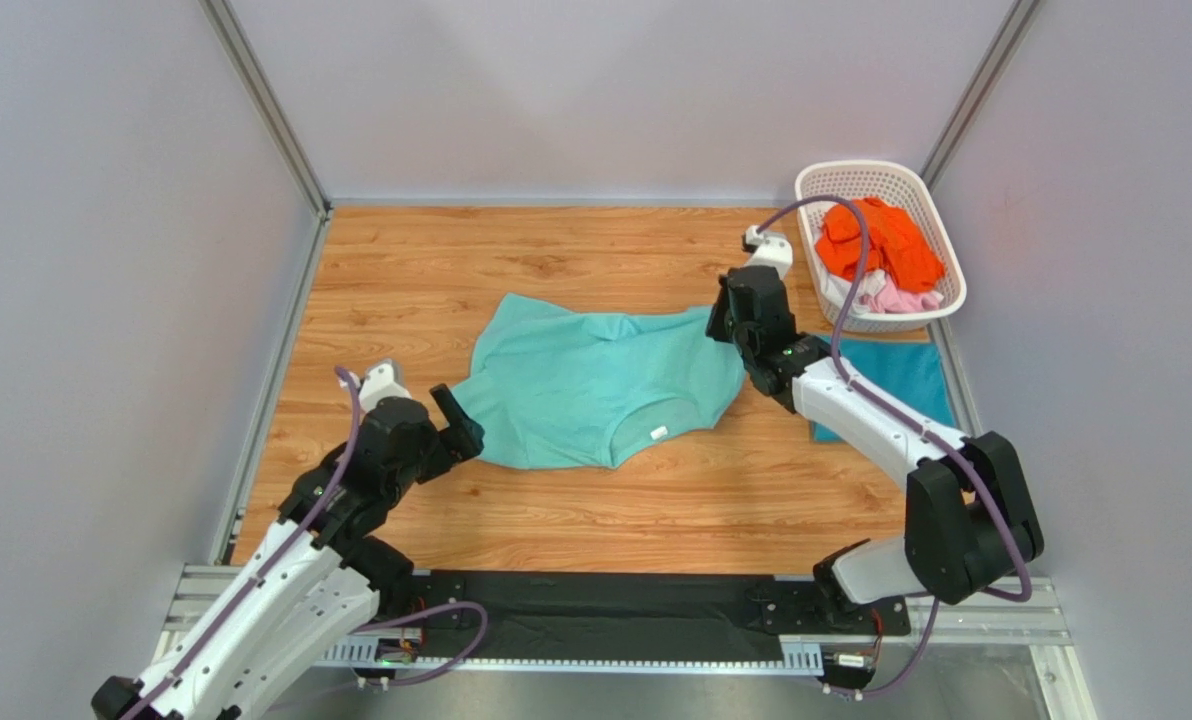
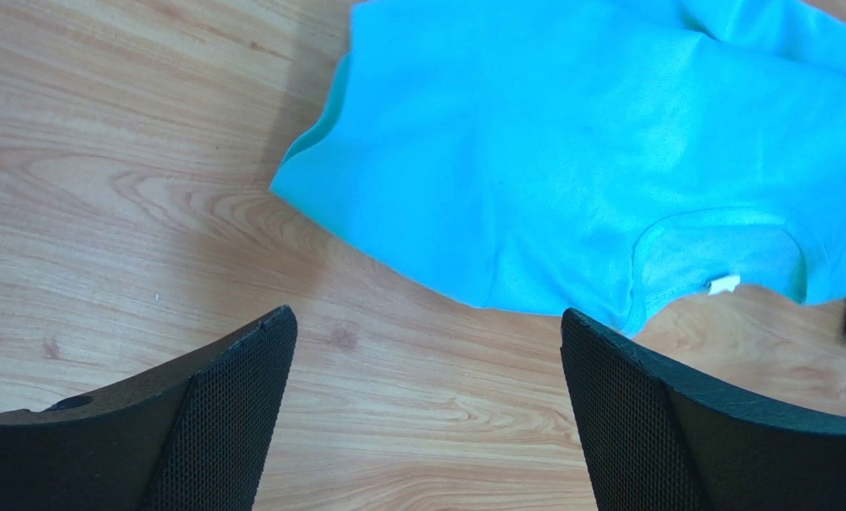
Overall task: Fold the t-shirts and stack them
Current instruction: Move the tshirt to the center of the board
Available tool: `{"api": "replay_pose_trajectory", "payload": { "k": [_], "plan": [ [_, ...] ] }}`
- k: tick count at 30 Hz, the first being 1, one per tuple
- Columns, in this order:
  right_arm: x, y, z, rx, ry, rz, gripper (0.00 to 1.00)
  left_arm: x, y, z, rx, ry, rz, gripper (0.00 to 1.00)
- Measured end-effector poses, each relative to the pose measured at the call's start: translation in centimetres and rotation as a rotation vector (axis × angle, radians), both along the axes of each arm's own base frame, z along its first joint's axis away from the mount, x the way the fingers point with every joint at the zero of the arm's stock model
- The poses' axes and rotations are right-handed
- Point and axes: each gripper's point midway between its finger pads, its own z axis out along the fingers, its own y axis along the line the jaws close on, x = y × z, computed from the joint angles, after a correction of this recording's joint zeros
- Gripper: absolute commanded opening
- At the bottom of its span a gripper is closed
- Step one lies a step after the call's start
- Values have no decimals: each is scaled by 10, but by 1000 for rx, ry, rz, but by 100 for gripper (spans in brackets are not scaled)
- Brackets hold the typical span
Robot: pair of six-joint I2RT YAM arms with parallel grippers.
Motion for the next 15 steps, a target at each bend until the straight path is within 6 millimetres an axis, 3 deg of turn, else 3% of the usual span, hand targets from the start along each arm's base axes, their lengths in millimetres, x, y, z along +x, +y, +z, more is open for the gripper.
{"api": "replay_pose_trajectory", "payload": {
  "k": [2, 4, 12, 15],
  "plan": [
    [-7, -18, -25, -38, 51, -46, 0, 2, -2, -9, 17, 39, 2, 100],
    [-10, -29, -37, -63, 72, -80, 0, 4, -3, -21, 36, 97, 3, 100],
    [-12, -39, -43, -93, 80, -114, 0, 13, -9, -58, 77, 253, 5, 98],
    [-16, -41, -51, -102, 97, -116, 0, 17, -12, -71, 87, 299, 2, 94]
  ]
}}
